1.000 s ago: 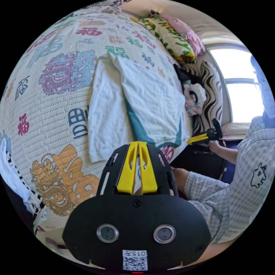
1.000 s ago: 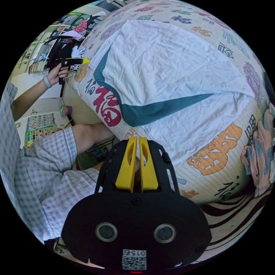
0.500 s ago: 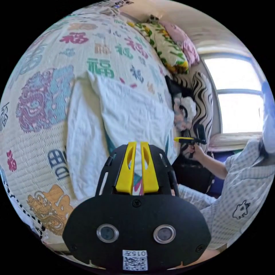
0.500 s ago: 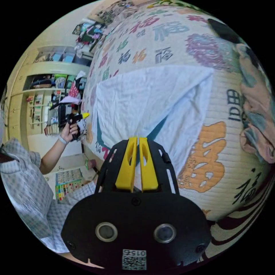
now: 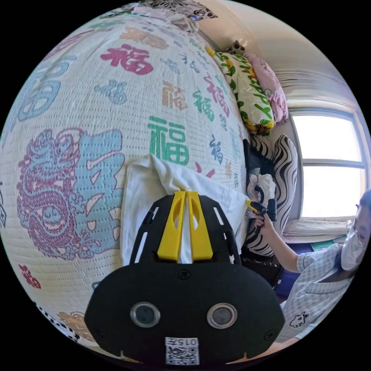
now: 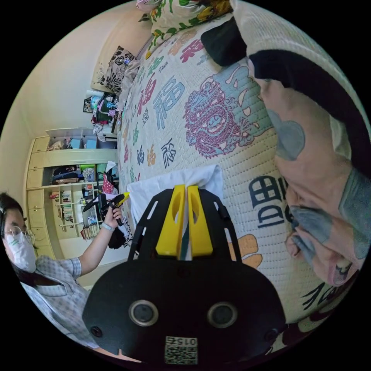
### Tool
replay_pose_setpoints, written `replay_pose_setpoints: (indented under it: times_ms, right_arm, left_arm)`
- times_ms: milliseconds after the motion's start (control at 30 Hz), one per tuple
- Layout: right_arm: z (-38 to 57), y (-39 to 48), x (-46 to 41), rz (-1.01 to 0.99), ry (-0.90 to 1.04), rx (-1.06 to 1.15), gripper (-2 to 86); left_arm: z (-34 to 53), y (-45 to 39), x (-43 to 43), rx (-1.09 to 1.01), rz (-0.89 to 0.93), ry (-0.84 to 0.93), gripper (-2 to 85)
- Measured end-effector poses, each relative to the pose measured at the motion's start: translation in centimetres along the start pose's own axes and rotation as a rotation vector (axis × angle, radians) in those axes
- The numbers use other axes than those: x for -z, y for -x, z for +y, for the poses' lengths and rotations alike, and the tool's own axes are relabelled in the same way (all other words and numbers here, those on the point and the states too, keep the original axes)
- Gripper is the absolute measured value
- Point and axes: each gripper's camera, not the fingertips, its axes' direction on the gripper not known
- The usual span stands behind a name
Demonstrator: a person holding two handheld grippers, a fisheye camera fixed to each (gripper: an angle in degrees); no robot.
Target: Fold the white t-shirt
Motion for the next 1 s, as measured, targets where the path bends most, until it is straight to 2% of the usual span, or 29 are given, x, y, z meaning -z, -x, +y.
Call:
replay_pose_setpoints:
  times_ms: [133,333,433,500,533,600,667,800,933,1000]
  right_arm:
    - [-1.7,-0.5,-1.3,-0.024,-0.004,-0.048,-0.1]
    - [-2.8,0.2,-3.4,0.024,0.017,-0.064,0.3]
    - [-2.3,1.8,-3.3,0.138,0.022,-0.024,0.3]
    - [-1.8,3.0,-3.6,0.216,0.041,0.001,0.2]
    - [-1.4,3.9,-4.1,0.253,0.057,0.025,0.1]
    - [-1.0,5.4,-5.2,0.287,0.094,0.056,0.0]
    - [-0.8,7.0,-6.8,0.302,0.137,0.087,-0.1]
    - [-1.5,11.3,-12.3,0.283,0.271,0.212,-0.2]
    - [-3.1,16.2,-18.4,0.235,0.355,0.340,0.2]
    - [-3.8,18.5,-21.0,0.202,0.385,0.394,0.5]
  left_arm:
    - [1.5,-1.3,-1.1,-0.003,0.009,-0.033,-0.4]
    - [7.1,-6.0,-4.1,-0.106,-0.209,-0.065,1.0]
    - [12.4,-12.2,-5.1,-0.296,-0.490,-0.052,4.1]
    - [17.6,-17.7,-7.6,-0.507,-0.767,0.007,6.2]
    - [19.0,-18.9,-8.5,-0.563,-0.831,0.027,6.3]
    - [24.5,-22.3,-12.4,-0.773,-1.100,0.091,4.3]
    - [28.5,-23.9,-14.6,-0.928,-1.225,0.092,2.0]
    - [34.9,-25.1,-15.8,-1.056,-1.313,0.029,0.1]
    - [37.3,-24.1,-14.5,-1.004,-1.299,0.007,-0.1]
    - [38.1,-22.7,-12.7,-0.913,-1.249,-0.031,-0.1]
